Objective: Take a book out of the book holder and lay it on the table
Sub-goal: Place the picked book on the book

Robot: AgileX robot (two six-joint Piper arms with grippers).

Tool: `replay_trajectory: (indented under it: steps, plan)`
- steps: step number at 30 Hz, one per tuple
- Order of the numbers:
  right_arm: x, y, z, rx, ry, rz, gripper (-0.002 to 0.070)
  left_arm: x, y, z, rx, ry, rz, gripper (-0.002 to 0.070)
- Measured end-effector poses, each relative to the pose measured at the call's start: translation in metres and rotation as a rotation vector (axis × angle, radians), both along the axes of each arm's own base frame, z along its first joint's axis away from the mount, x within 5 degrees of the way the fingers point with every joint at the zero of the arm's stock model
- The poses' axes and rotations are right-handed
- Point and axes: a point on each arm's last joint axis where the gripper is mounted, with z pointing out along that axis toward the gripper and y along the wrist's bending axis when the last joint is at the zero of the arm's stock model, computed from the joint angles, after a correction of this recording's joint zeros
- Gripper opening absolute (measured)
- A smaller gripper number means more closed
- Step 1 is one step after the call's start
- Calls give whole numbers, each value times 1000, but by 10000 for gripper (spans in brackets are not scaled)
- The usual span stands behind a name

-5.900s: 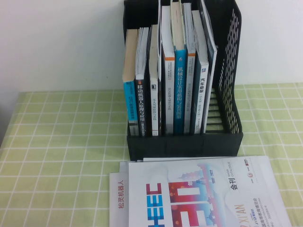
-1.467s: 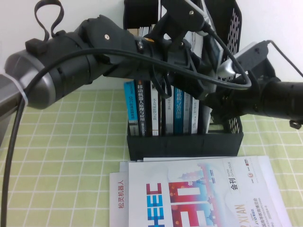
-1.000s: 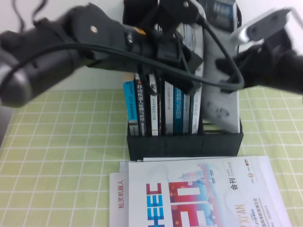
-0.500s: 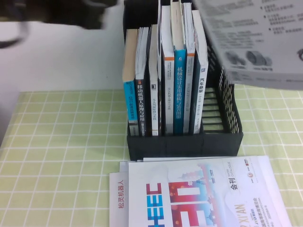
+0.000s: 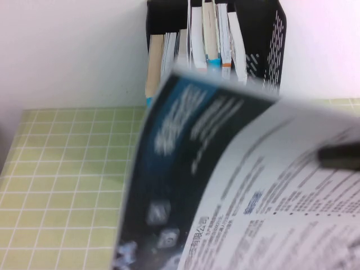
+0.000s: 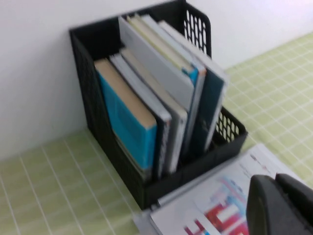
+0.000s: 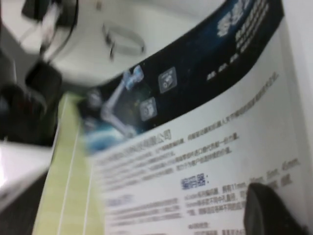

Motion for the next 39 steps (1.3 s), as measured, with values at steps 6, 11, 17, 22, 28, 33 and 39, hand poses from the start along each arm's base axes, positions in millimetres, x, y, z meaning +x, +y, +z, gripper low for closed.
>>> replay_trajectory:
  steps: [6, 11, 17, 22, 28, 33, 39]
  plan:
    - [30, 30, -42, -331, 52, -118, 25, -20, -1, -60, -61, 165, -9, -3]
    - [57, 65, -77, -586, -77, -229, 25, -33, -6, -109, -169, 283, -38, -3]
    - [77, 112, -117, -744, -270, -223, 25, -47, -8, -132, -229, 317, -57, -3]
    - [95, 128, -149, -770, -414, -323, 25, -53, -7, -133, -229, 301, -63, -3]
    - [84, 126, -193, -716, -386, -250, 25, -56, -6, -133, -223, 294, -64, -3]
    - [67, 118, -229, -671, -233, -223, 25, -58, -5, -133, -216, 285, -61, -3]
    - [51, 106, -258, -621, -22, -282, 25, -57, -5, -133, -208, 283, -56, -3]
